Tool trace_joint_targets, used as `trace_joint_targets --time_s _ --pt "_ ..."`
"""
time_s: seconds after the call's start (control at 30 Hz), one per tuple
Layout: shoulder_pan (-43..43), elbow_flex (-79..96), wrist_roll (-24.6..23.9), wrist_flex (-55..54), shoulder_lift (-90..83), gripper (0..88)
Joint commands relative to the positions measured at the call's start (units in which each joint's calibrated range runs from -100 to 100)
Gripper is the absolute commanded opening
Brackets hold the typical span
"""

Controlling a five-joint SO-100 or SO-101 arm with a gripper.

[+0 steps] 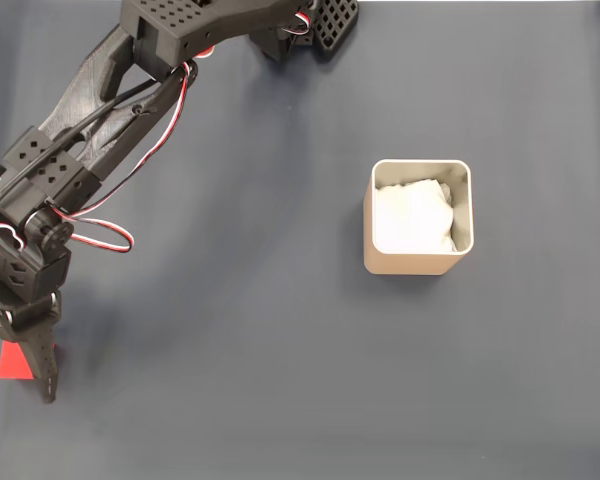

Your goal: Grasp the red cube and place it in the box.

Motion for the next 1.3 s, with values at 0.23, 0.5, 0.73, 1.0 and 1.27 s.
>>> trace_joint_targets --time_s 0.23,0.5,0.73,1.0,1.27 --pt "-0.5 0.7 2.4 -0.3 -1.8 12.6" --pt "-0.9 1.3 2.8 3.7 -2.6 1.0" --pt "-1.0 1.4 2.4 4.4 -3.0 0.3" --pt "-0.8 2.1 2.3 4.8 -3.7 0.3" --pt "-0.7 9.5 2.5 4.8 -10.0 0.3"
